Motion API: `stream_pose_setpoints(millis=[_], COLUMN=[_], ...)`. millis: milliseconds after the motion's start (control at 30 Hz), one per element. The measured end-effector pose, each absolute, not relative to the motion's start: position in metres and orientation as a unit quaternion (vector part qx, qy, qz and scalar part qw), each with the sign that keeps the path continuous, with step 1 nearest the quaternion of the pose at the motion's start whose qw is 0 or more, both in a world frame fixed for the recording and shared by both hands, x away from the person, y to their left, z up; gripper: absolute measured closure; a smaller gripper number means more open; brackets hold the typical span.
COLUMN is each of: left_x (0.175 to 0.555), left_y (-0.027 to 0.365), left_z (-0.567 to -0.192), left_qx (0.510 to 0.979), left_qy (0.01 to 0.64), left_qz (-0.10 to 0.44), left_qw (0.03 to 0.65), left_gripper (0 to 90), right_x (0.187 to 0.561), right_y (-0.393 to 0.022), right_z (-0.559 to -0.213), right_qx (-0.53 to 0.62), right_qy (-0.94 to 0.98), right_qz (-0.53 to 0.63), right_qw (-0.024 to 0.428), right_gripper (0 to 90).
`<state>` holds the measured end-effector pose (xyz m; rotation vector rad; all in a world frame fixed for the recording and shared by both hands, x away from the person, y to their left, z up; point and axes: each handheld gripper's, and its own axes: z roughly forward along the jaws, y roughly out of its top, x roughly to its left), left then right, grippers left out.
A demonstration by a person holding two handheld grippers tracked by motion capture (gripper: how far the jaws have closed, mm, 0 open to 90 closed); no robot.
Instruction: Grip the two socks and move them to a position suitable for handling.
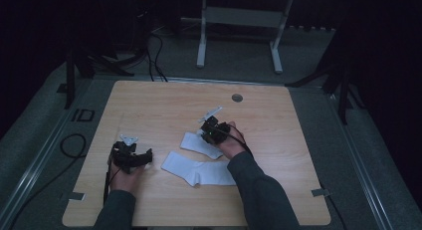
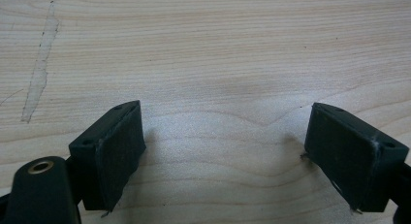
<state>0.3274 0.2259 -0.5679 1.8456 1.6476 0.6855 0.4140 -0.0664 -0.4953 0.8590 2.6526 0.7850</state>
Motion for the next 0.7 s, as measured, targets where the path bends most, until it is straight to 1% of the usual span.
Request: stream_pose_setpoints(millis=[167,333,467,700], left_x=[0.327,0.327,0.327,0.327], left_y=[0.226,0.226,0.226,0.226], left_z=[-0.568,-0.568,-0.568,-0.568], left_qx=[0.689,0.690,0.690,0.689], left_qy=[0.616,0.615,0.615,0.615], left_qz=[0.256,0.256,0.256,0.256], left_qw=[0.284,0.283,0.283,0.283], left_gripper=[14.1,14.1,14.1,14.1], right_x=[0.411,0.410,0.412,0.413], right_y=[-0.082,-0.109,-0.123,-0.160], right_z=[-0.487,-0.480,-0.482,-0.495], right_qx=[0.296,0.309,0.321,0.353], right_qy=[0.906,0.898,0.894,0.882], right_qz=[0.275,0.284,0.285,0.293], right_qw=[0.128,0.129,0.127,0.109], right_gripper=[85.6,85.5,85.4,85.2])
